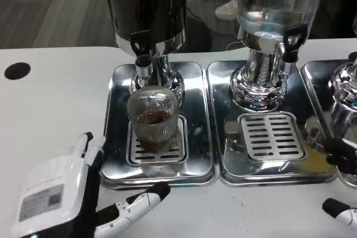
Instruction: Grasp the cup under the faucet to collect the drink, then remove the cup.
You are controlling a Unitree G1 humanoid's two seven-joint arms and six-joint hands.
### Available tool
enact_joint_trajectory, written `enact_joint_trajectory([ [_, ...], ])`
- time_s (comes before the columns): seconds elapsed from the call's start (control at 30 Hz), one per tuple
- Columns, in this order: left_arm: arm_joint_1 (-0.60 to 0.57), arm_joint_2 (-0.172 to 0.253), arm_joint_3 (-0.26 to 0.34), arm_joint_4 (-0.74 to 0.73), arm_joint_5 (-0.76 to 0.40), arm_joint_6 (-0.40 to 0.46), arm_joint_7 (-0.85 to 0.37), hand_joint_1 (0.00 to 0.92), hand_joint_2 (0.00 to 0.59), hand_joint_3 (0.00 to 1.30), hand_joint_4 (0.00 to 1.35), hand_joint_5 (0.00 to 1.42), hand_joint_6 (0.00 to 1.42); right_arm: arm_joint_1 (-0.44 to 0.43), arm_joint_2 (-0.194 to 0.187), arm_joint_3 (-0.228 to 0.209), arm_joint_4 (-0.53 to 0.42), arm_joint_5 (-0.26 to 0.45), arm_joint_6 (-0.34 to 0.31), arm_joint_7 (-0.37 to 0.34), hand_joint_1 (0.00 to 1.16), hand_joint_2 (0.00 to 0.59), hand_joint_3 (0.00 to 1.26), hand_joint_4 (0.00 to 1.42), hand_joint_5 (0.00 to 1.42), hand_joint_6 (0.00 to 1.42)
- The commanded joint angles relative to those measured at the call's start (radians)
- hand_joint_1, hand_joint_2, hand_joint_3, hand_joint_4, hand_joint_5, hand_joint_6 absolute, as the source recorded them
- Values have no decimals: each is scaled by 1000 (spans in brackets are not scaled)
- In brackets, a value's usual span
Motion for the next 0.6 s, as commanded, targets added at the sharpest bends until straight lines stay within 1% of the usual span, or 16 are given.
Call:
enact_joint_trajectory([
  [0.03,79,5,21,-40,-22,-40,63,0,41,151,0,104,370,-59,19,45,-66,-49,66,-7,649,98,160,136,146,101],
  [0.17,129,6,53,-68,-51,-70,88,0,42,148,0,105,371,-107,29,75,-98,-69,109,-4,644,97,159,129,134,82],
  [0.3,166,7,75,-78,-79,-101,100,0,42,148,0,111,371,-166,25,98,-110,-92,147,2,639,100,159,124,133,82],
  [0.37,184,4,74,-80,-85,-117,110,0,42,147,0,113,372,-196,23,106,-124,-106,170,0,637,101,159,123,133,82],
  [0.5,215,-6,67,-83,-87,-145,126,0,45,147,0,115,372,-225,28,121,-164,-132,213,-7,641,89,159,131,143,94],
  [0.6,243,-14,61,-86,-87,-167,142,0,51,147,0,123,381,-243,45,143,-199,-153,249,-18,641,87,159,136,143,110],
])
